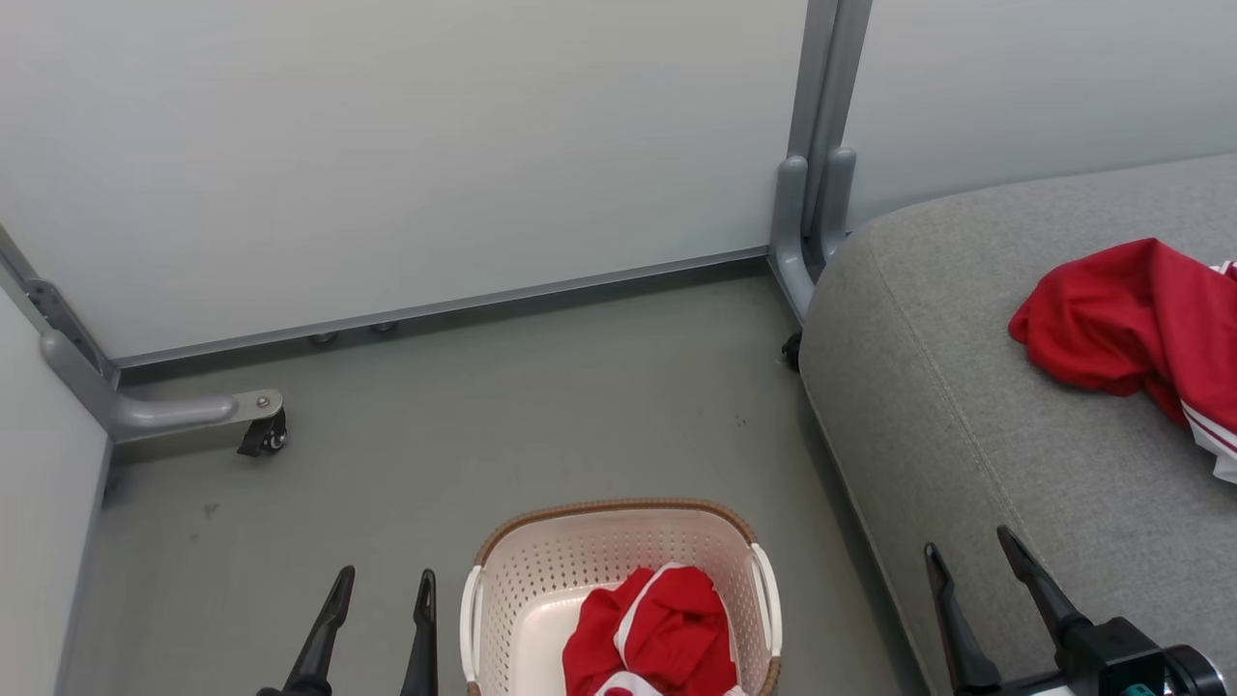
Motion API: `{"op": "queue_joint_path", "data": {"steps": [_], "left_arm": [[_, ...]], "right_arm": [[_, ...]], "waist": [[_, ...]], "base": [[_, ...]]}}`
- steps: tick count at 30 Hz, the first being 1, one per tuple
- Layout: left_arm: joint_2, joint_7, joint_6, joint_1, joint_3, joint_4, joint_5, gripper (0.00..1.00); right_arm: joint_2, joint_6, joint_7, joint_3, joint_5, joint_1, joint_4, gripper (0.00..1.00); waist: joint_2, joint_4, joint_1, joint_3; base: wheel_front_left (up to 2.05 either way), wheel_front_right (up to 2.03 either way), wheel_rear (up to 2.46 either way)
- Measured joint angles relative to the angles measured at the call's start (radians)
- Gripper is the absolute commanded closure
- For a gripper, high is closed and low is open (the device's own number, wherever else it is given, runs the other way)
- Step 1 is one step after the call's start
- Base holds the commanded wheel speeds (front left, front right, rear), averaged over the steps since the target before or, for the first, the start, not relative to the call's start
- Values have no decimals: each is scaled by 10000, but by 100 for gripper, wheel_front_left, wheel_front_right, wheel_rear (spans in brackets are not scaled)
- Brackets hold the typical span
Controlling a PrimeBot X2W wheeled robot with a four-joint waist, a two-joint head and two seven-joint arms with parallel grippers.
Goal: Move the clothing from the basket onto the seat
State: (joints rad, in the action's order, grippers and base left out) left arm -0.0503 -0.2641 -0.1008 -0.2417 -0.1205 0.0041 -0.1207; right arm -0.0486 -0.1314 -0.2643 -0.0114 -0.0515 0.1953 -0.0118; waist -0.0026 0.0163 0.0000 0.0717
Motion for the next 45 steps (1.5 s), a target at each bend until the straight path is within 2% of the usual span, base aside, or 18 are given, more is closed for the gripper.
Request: {"op": "queue_joint_path", "data": {"steps": [14, 28, 35, 41, 43, 45], "left_arm": [[2, 0, 119, 596, -499, 307, -12, 0], [12, 0, -65, 3330, -1168, 1164, 407, 0], [-58, 0, -215, 4944, -1572, 2700, 926, 0], [-244, 0, -255, 6563, -2512, 4504, 1273, 0], [-290, 2, -267, 7545, -3091, 5754, 1392, 0], [-297, 2, -268, 8166, -3521, 6391, 1407, 0]], "right_arm": [[0, 0, 0, -82, 268, -279, 171, 0], [-259, 0, 0, -362, 297, -2409, 610, 0], [-330, 0, 0, -608, 270, -3325, 780, 0], [-280, 0, 0, -606, 255, -3879, 997, 0], [-238, 0, 0, -617, 247, -4067, 1149, 0], [-192, 0, 0, -598, 245, -4183, 1244, 0]], "waist": [[0, 77, 0, -994], [0, 284, 1, -3702], [0, 489, 1, -5288], [0, 728, 1, -6528], [0, 870, 2, -7144], [0, 949, 2, -7492]], "base": [[0, 0, 0], [0, 0, 0], [0, 0, 0], [0, 0, 0], [0, 0, 0], [0, 0, 0]]}}
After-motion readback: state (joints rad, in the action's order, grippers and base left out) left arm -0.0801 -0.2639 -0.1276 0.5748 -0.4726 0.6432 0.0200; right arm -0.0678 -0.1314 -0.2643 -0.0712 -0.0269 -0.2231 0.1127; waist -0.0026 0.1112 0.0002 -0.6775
